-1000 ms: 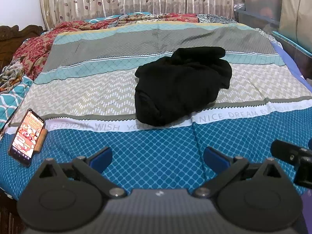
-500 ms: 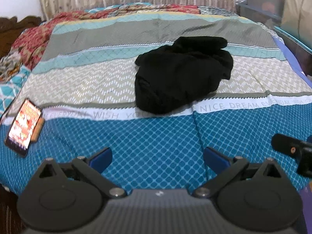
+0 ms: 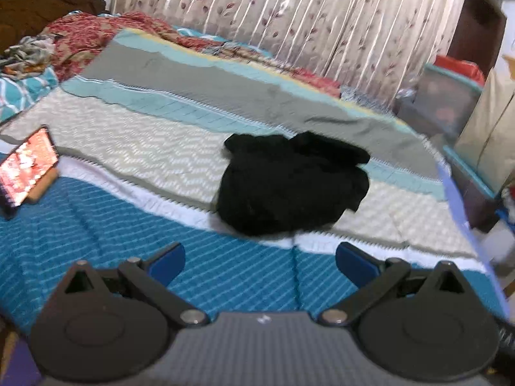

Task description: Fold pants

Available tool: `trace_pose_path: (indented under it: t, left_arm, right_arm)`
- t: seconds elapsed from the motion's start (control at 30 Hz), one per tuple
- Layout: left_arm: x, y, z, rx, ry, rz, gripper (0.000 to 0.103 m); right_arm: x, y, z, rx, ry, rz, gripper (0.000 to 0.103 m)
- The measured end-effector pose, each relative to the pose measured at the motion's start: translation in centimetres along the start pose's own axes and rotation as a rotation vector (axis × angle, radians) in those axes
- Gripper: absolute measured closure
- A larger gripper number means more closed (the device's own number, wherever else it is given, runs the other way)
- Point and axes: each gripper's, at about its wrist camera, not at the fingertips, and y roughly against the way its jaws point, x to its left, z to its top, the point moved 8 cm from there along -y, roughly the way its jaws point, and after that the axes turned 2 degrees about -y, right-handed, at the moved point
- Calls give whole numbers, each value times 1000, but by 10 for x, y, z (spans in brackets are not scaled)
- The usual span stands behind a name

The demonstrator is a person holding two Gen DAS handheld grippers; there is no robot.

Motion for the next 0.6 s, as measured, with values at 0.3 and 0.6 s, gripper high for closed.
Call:
trace_pose_path:
  t: [0.3, 0.6]
  left_arm:
    - [45, -137, 49, 148, 41, 51, 1]
    - [2, -175, 32, 277, 30, -218, 93]
  right_arm:
    - [-8, -45, 45, -28, 38, 4, 32]
    - [7, -110, 95, -66, 96, 48, 37]
